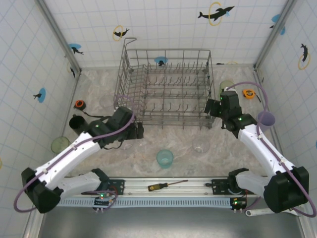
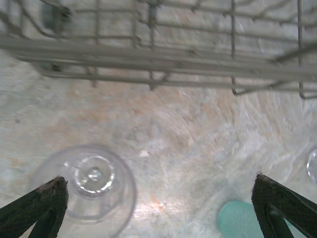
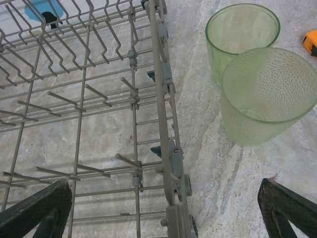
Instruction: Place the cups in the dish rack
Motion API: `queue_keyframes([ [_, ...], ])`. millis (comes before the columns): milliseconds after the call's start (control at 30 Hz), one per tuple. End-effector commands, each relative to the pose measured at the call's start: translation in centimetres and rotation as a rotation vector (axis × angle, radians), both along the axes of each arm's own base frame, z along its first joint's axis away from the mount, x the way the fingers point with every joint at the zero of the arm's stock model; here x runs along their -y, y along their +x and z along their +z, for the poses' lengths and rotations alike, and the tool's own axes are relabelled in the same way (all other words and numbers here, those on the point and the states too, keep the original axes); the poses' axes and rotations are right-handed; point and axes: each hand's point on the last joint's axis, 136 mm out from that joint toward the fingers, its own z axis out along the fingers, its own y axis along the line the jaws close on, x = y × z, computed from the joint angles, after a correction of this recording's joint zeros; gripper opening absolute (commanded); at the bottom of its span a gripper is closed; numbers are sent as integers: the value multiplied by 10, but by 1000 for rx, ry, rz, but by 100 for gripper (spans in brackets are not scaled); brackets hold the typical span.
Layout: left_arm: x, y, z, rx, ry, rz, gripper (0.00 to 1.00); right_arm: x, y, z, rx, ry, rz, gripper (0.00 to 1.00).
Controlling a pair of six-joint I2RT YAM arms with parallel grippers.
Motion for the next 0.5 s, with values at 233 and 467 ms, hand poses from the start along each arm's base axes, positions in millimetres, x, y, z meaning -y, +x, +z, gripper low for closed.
queue_keyframes([
  [233,71,-21,-3,14,44,-122,97,-4,6,29,80,12,13,100],
  [467,97,-45,-24,-48,80,-215,93,-2,1,28,78,16,11,100],
])
